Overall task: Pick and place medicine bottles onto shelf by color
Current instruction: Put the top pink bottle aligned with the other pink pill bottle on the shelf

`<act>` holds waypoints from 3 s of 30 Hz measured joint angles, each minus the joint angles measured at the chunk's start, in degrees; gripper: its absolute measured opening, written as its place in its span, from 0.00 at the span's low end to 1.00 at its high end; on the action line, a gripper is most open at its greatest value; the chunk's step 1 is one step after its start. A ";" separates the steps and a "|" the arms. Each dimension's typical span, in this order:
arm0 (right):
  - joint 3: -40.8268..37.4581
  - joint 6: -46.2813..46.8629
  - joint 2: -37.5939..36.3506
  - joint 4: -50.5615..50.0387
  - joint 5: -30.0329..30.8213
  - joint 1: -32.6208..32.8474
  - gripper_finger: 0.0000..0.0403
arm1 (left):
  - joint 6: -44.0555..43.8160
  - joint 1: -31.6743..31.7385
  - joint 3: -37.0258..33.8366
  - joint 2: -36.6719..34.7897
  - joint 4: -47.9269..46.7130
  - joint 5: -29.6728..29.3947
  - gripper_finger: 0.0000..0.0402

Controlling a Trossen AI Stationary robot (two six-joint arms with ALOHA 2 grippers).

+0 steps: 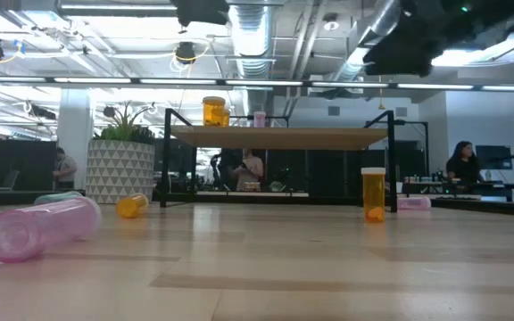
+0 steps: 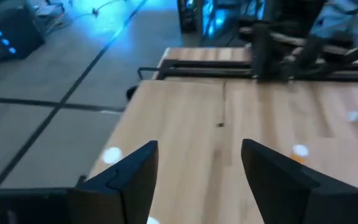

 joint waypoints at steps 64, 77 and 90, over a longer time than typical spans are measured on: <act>-2.57 29.26 5.67 -23.65 -14.21 -47.87 0.63 | -2.33 -27.01 -33.51 -14.98 28.06 -14.35 0.53; -2.08 26.48 14.26 -15.66 -23.34 -59.13 0.63 | -1.94 -27.01 -33.51 -14.98 27.38 -14.20 0.53; -2.01 27.70 18.96 -16.24 -15.51 -55.60 0.62 | -1.93 -27.01 -33.49 -14.96 27.38 -14.09 0.53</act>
